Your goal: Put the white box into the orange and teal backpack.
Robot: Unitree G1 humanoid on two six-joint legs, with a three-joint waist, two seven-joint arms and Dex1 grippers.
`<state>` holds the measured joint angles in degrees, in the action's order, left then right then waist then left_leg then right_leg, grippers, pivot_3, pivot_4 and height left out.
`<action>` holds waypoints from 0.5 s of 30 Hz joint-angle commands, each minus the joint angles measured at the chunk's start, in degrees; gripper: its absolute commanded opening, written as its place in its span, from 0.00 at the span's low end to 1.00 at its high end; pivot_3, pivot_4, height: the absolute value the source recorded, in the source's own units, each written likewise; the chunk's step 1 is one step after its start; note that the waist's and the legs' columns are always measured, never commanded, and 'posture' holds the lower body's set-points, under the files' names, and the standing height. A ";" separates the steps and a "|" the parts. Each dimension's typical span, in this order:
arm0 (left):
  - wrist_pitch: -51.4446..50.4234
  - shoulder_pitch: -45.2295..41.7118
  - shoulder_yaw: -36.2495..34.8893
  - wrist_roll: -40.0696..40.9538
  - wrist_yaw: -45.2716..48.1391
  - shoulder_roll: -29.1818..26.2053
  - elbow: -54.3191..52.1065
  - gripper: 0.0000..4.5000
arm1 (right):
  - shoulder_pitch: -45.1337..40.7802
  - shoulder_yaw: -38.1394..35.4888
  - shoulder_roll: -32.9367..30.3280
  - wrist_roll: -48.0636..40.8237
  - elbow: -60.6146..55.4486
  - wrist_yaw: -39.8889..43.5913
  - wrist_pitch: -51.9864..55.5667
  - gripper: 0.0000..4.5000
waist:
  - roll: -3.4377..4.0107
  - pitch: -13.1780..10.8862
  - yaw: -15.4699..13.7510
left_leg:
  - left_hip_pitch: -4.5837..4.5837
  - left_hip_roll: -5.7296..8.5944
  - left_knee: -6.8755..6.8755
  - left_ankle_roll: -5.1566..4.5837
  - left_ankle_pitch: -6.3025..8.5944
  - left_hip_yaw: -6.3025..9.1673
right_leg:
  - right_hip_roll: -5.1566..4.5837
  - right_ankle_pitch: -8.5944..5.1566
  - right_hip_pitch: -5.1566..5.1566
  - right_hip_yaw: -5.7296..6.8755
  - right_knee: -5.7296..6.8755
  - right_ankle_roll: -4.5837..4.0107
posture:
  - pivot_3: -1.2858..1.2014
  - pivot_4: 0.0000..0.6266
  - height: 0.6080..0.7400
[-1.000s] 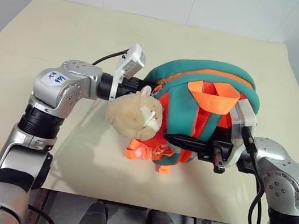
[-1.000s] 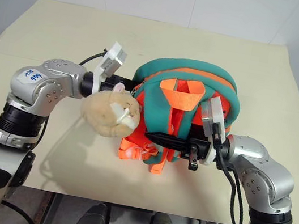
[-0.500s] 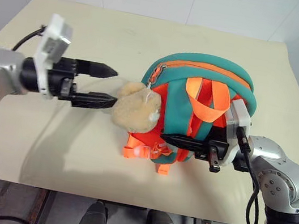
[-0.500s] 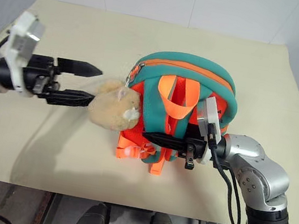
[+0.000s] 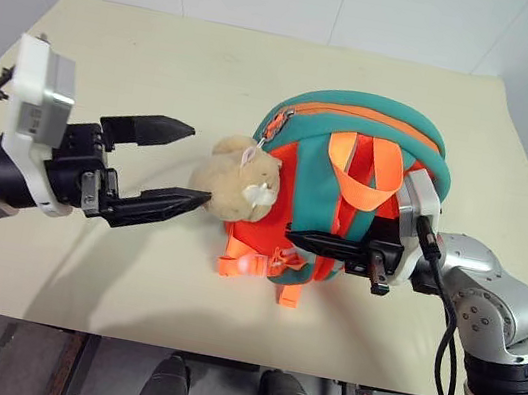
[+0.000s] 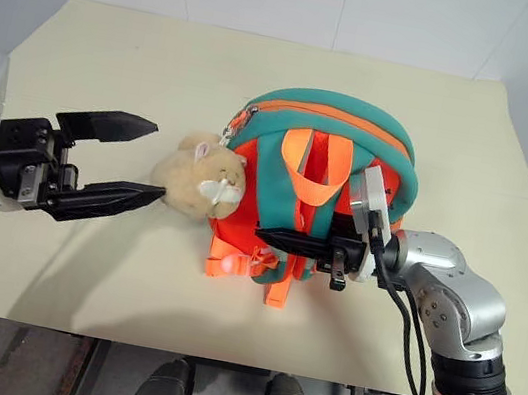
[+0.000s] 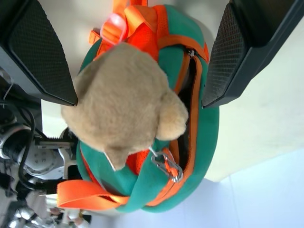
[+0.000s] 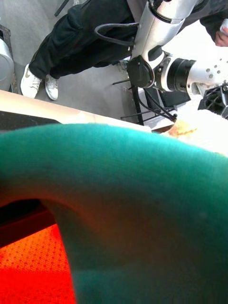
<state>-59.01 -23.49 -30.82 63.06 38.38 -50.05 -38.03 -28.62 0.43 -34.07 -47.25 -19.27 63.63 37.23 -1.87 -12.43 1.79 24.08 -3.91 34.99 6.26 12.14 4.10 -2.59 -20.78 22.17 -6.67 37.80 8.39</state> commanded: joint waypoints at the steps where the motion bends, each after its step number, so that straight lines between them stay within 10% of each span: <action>1: 2.16 -1.12 5.69 -3.88 -1.96 -4.19 -4.24 0.99 | -1.32 0.05 0.62 0.07 -0.04 1.14 -1.71 0.00 | 0.00 0.00 0.01 | 0.00 0.00 0.00 0.00 0.00 0.00 | 0.01 0.01 0.00 0.00 -0.01 0.00 | 0.52 0.24 1.00; 15: 8.44 -12.37 24.47 -15.64 -8.53 3.54 -0.70 0.95 | -2.38 0.95 2.68 1.95 1.01 0.56 -2.71 0.00 | 0.01 0.00 -0.03 | 0.01 0.01 -0.06 0.00 0.00 -0.02 | 0.02 0.05 -0.01 -0.02 -0.13 0.01 | 0.52 0.24 1.00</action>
<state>-51.61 -34.21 -6.74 48.72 29.69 -45.94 -37.93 -30.49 1.92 -31.87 -44.97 -17.16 64.13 35.78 -1.86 -12.43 1.76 24.09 -3.90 34.93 6.27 12.14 4.08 -2.57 -20.73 22.17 -6.69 37.66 8.41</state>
